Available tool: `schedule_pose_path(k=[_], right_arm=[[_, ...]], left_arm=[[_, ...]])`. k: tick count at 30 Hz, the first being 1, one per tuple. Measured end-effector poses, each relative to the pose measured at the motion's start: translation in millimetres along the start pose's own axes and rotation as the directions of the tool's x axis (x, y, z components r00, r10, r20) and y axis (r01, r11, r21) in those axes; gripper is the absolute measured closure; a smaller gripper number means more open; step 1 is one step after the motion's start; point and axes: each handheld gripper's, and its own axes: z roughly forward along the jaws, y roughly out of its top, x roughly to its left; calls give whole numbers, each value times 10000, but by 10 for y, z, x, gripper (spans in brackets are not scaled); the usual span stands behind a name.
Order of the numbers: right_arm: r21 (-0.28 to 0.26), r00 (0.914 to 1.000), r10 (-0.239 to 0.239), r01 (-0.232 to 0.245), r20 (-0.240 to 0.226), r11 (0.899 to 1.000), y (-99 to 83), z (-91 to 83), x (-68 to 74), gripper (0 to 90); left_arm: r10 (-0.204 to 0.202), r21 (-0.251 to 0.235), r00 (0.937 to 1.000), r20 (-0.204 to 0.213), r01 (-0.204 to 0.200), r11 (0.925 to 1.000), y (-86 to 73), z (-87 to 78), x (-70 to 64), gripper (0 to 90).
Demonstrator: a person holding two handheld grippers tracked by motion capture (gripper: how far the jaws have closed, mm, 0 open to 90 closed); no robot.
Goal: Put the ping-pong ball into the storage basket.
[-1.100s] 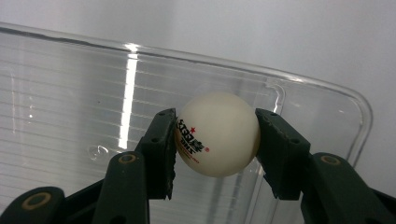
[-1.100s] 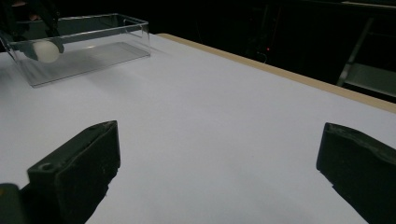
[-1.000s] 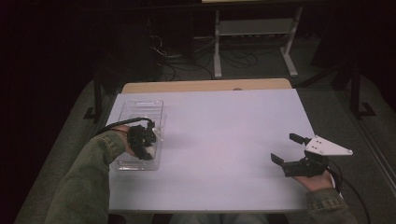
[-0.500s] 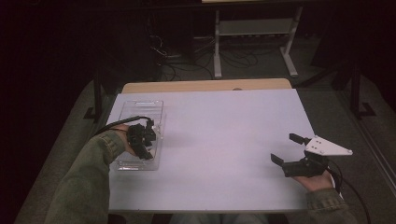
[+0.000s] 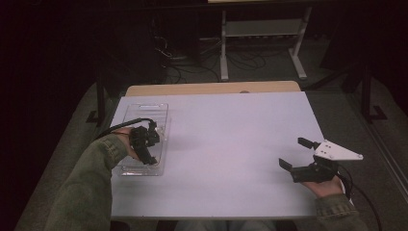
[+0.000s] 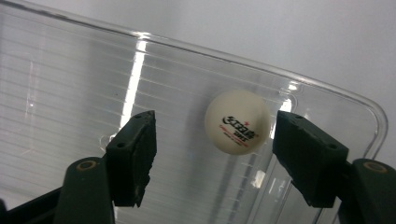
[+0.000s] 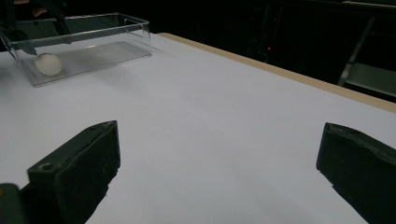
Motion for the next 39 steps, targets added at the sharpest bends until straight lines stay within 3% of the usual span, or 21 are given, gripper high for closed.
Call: schedule_pose_path(k=[11,18,22,34,38,39], right_arm=[[-1,10000,-29,29,-2,10000,5,-1,7,0],[-26,10000,-37,37,31,10000,7,-4,11,0],[-21,10000,-35,35,38,10000,7,-6,12,0],[-22,10000,-33,33,44,10000,7,-5,10,0],[-7,10000,-32,32,38,10000,8,-5,13,0],[-11,10000,-29,29,41,10000,8,-5,13,0]], left_arm=[[-583,-430,9975,-390,566,9975,-69,-102,39,154],[-1086,-535,9914,-728,1048,9931,-105,-112,56,20],[-1342,-713,9876,-817,1285,9891,-124,-130,67,0],[-1979,-1815,9767,-832,1804,9667,-247,-203,50,0],[-2250,-2143,9716,-738,2049,9550,-303,-202,47,0],[-2369,-2326,9692,-670,2157,9483,-325,-199,44,0]])
